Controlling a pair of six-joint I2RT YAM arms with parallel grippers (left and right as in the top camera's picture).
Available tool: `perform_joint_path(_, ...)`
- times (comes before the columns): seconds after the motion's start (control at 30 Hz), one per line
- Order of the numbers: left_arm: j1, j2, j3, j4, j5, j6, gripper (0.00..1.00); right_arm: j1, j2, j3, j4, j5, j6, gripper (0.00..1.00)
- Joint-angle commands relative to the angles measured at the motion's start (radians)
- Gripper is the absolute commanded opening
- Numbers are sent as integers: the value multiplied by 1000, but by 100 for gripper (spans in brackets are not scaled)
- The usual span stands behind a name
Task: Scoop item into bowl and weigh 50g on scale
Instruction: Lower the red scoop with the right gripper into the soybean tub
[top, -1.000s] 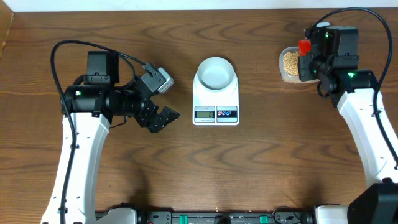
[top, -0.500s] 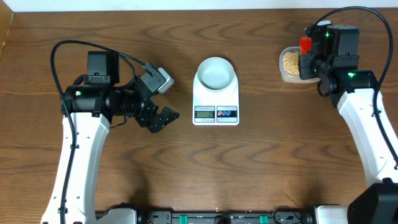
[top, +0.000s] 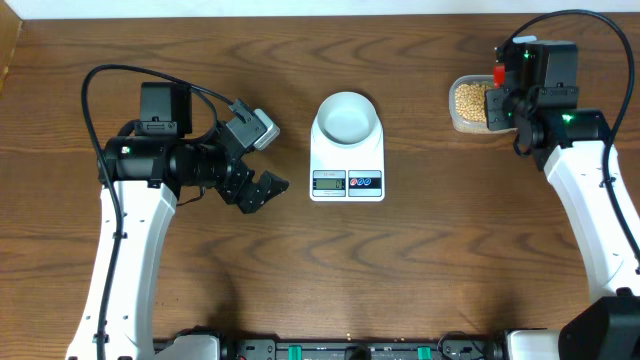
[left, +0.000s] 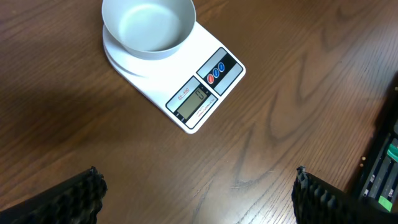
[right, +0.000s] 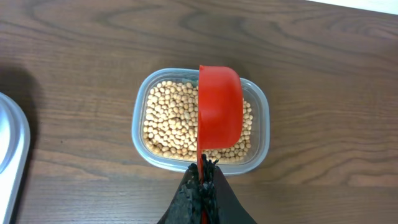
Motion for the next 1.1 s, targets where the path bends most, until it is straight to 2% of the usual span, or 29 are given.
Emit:
perform_joint_path(0.0, 3, -11, 6, -5, 13, 17, 98, 3, 6, 25, -13, 65, -14, 1)
perform_joint_path(0.63, 3, -11, 6, -5, 13, 17, 98, 2, 183, 25, 15, 110, -39, 1)
perform_joint_path(0.83, 3, -11, 6, -5, 13, 17, 98, 2, 205, 25, -8, 16, -39, 1)
perform_joint_path(1.07, 3, -11, 6, -5, 13, 17, 98, 2, 205, 25, -17, 9, -39, 1)
